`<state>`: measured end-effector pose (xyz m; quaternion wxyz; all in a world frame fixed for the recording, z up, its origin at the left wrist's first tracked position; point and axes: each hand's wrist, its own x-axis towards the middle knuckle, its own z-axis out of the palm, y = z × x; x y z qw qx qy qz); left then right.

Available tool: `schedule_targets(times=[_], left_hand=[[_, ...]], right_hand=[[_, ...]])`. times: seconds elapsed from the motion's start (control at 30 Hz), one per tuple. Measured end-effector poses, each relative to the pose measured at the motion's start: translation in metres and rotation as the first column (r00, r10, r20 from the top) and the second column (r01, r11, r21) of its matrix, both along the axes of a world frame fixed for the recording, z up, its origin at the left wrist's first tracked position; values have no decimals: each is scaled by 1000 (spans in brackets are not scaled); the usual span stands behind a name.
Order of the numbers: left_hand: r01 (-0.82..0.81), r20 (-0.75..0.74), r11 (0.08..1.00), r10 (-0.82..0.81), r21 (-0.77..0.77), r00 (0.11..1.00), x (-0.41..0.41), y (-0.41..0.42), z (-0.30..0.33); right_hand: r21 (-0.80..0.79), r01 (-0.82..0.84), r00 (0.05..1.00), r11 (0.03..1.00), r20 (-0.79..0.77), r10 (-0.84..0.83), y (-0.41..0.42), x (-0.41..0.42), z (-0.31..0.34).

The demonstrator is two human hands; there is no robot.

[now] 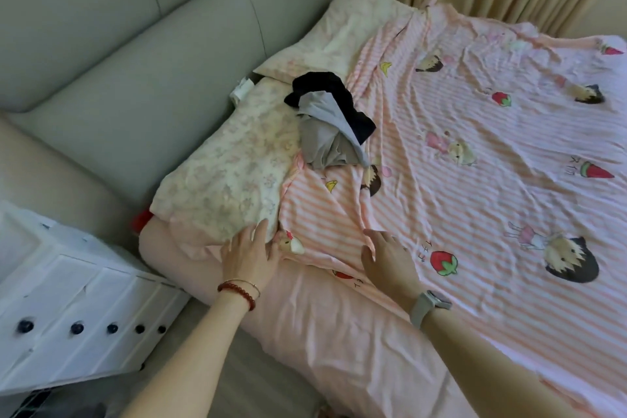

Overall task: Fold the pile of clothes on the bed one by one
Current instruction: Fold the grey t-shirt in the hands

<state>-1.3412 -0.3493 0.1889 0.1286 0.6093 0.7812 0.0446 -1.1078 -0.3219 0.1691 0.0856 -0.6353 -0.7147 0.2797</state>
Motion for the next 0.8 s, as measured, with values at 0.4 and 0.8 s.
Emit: schedule_targets(times=[0.4, 0.8], left_hand=[[-3, 9, 979, 5, -202, 1000, -43, 165, -120], [-50, 166, 924, 122, -380, 979, -72, 181, -163]], right_hand=[[-93, 241, 934, 966, -250, -257, 235, -82, -107], [-89, 414, 770, 906, -495, -401, 292, -118, -142]])
